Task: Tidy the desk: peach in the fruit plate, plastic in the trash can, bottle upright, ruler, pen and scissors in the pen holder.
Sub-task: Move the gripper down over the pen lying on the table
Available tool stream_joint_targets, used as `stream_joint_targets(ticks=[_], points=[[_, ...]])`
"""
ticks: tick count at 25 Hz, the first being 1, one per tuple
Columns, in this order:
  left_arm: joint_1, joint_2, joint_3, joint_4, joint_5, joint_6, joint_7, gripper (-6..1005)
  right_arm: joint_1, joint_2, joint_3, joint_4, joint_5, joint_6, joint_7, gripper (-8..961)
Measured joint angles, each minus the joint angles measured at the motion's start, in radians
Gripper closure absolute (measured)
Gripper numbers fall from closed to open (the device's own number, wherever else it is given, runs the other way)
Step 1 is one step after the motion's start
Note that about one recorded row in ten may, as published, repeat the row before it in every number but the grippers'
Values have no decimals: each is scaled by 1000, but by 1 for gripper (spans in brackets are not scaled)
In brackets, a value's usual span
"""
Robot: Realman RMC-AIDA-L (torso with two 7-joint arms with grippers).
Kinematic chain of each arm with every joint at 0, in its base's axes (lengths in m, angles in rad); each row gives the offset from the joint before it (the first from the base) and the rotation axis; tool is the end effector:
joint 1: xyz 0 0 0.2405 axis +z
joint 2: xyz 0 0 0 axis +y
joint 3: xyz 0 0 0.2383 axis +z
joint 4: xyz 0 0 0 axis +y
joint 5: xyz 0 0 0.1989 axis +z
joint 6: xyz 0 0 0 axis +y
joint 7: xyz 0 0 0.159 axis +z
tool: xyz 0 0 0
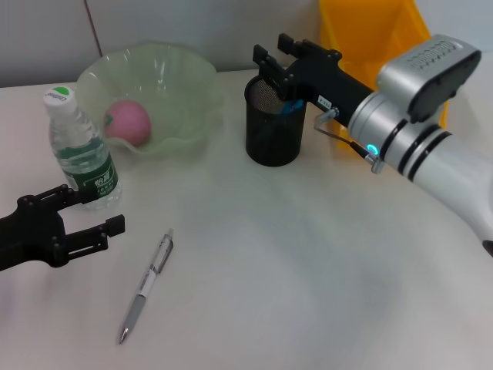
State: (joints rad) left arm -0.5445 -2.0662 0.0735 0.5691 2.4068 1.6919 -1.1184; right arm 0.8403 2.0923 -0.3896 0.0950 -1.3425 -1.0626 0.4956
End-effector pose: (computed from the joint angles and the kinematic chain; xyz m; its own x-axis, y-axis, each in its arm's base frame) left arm -0.2822 0.2941 0.0168 0.7679 0.2981 0.5669 0.5054 -0.8258 -0.2504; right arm 0.1885 0.4009 -0.0572 0.6486 -0.0637 -0.7585 -0.6482 -0.5686 -0.5065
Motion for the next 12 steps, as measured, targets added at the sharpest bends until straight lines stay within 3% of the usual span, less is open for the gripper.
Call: stream_joint_targets(ticks=[6,12], points=[[0,0,3,0,0,3,0,213,-38,-4,-6,-24,-6,-79,69,508],[2,0,7,0,-1,5,2,212,-117,-10,-41,-148,-80,-219,272,258]])
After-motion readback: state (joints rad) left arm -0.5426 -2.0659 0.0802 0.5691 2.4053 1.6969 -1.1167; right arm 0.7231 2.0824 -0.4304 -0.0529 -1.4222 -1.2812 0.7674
